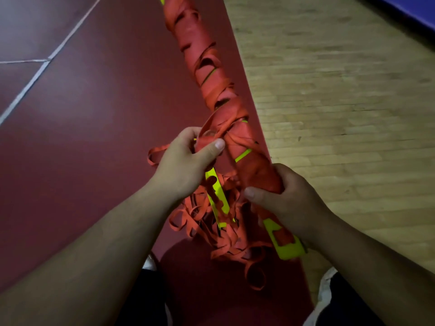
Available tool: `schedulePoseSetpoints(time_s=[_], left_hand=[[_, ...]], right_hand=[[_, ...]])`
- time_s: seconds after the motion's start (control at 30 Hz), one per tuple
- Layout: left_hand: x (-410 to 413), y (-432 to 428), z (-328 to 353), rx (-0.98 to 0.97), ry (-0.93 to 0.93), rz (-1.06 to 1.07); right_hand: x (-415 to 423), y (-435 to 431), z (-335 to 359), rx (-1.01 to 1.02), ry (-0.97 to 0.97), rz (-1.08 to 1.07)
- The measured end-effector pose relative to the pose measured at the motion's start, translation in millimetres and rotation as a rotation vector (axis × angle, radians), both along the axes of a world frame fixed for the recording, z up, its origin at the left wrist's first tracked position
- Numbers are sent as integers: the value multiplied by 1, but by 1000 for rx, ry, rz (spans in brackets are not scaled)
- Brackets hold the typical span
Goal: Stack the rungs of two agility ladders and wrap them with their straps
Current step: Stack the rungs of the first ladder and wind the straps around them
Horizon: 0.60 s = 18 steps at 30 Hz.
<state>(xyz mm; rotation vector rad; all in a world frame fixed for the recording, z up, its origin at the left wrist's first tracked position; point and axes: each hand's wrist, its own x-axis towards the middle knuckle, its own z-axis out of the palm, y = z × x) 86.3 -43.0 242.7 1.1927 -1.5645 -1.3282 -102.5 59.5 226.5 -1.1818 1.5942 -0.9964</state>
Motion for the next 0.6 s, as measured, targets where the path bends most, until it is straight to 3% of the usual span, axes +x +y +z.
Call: schedulePoseSetpoints(time_s=[0.07, 0.17, 0.3, 0.37, 0.5, 0.6], left_hand=[[5, -1, -1, -117, -101, 69], [11, -2, 1, -191, -201, 50], [6, -1, 8, 224, 265, 52], [1, -1, 10, 291, 352, 66], [2, -4, 6, 136, 96, 39], [-2, -8, 5, 119, 77, 74]], right_hand=[[6, -2, 0, 1, -58, -21], [7, -4, -1, -2, 37, -70], [4, -2, -2, -49, 162, -112], [2, -3, -2, -80, 181, -119], [-4, -2, -3, -156, 205, -135], [-13, -1, -1, -197, 215, -154]])
